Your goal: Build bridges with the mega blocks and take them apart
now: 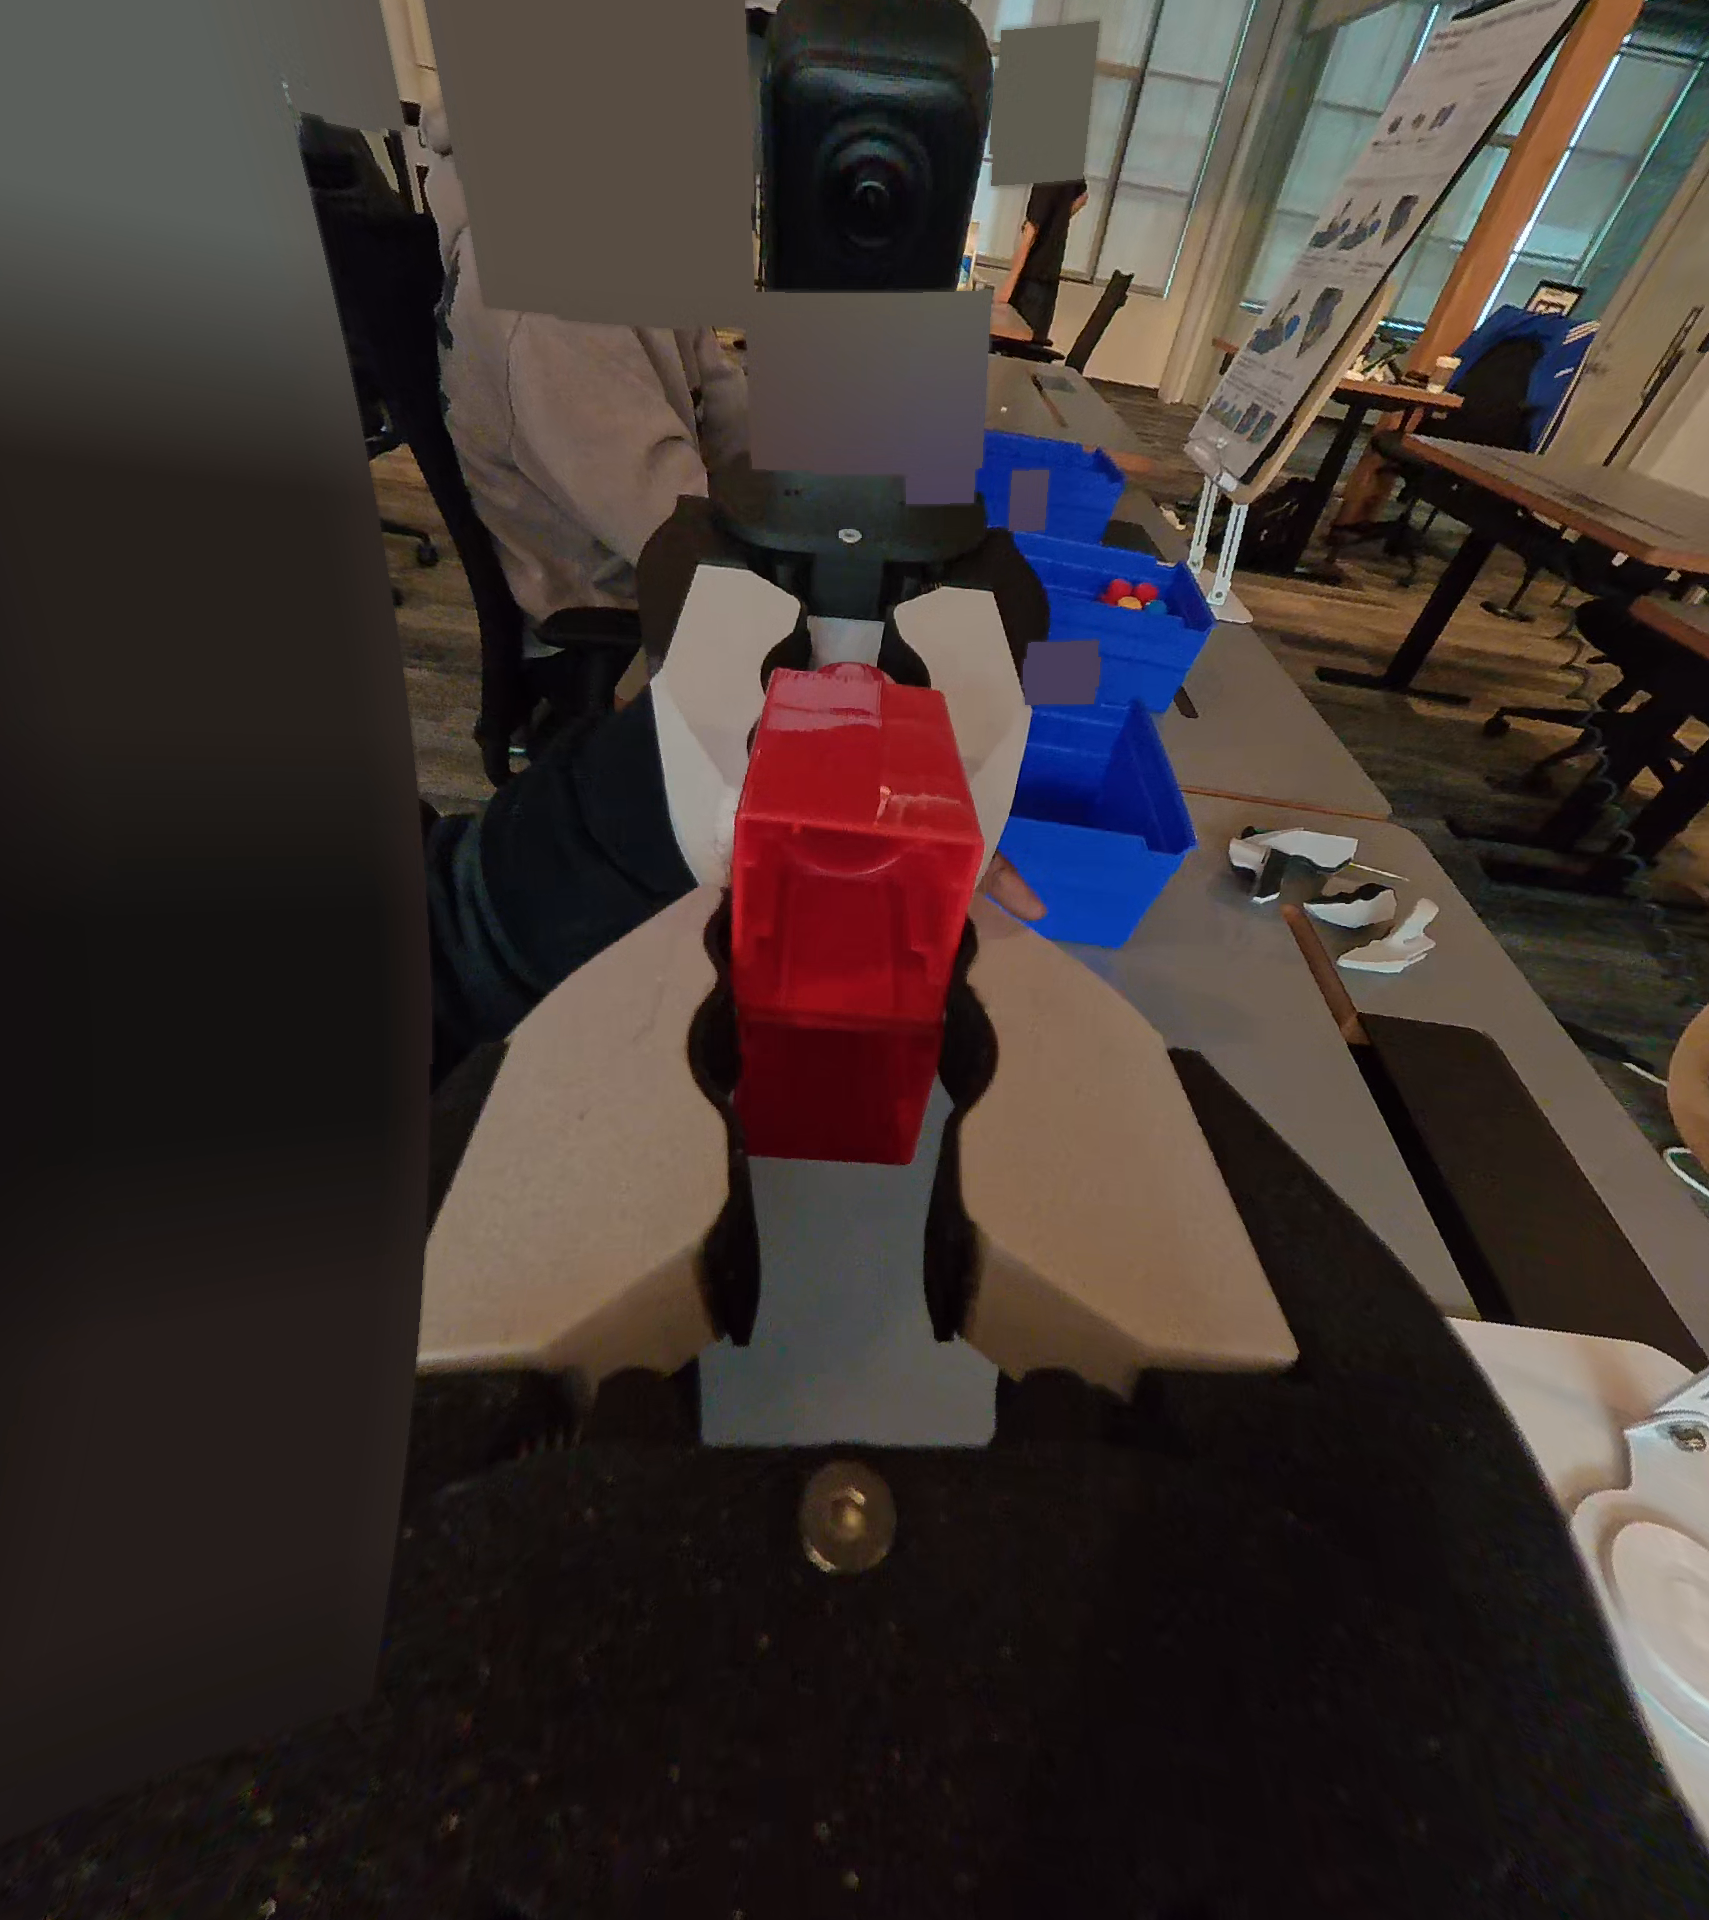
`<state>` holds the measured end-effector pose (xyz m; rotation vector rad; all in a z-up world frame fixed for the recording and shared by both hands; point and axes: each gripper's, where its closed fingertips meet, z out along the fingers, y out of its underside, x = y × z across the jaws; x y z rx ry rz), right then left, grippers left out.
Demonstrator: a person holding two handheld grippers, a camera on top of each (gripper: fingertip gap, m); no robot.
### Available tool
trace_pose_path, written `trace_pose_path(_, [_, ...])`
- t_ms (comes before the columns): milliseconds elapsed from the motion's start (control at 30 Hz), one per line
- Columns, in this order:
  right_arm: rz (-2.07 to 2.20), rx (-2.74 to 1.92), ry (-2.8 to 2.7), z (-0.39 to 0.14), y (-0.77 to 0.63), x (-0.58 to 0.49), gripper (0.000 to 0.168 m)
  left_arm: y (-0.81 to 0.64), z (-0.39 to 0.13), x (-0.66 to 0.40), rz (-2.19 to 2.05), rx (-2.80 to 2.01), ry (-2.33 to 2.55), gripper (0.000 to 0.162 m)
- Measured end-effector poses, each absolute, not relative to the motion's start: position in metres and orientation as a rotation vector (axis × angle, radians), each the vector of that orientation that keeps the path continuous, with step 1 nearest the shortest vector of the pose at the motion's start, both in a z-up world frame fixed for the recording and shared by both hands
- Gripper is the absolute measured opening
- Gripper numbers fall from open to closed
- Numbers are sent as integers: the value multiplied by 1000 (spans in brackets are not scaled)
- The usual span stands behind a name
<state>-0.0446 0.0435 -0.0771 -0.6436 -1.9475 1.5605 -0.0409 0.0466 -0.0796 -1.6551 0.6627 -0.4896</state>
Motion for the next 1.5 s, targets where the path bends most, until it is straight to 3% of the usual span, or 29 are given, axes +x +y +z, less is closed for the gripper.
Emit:
trace_pose_path(267, [1596, -696, -1610, -38, 132, 9, 36, -4, -43, -114, -390, -1495, 474, 35])
trace_pose_path(533, [1361, -896, -1508, -44, 180, 31, 36, 17, -56, -91, -397, -1572, 534, 36])
trace_pose_path(733, [763, -1409, -1275, -92, 292, 79, 36, 24, -60, -84, -395, -1587, 548, 36])
trace_pose_path(900, [381, -1888, -1083, -164, 368, 147, 36, 22, -57, -88, -379, -1578, 531, 36])
trace_pose_path(1133, [218, -2239, -1064, -234, 390, 179, 36, 24, -63, -97, -330, -1614, 509, 36])
trace_pose_path(1500, [155, -2331, -1050, -253, 394, 190, 36, 22, -60, -92, -328, -1598, 529, 36])
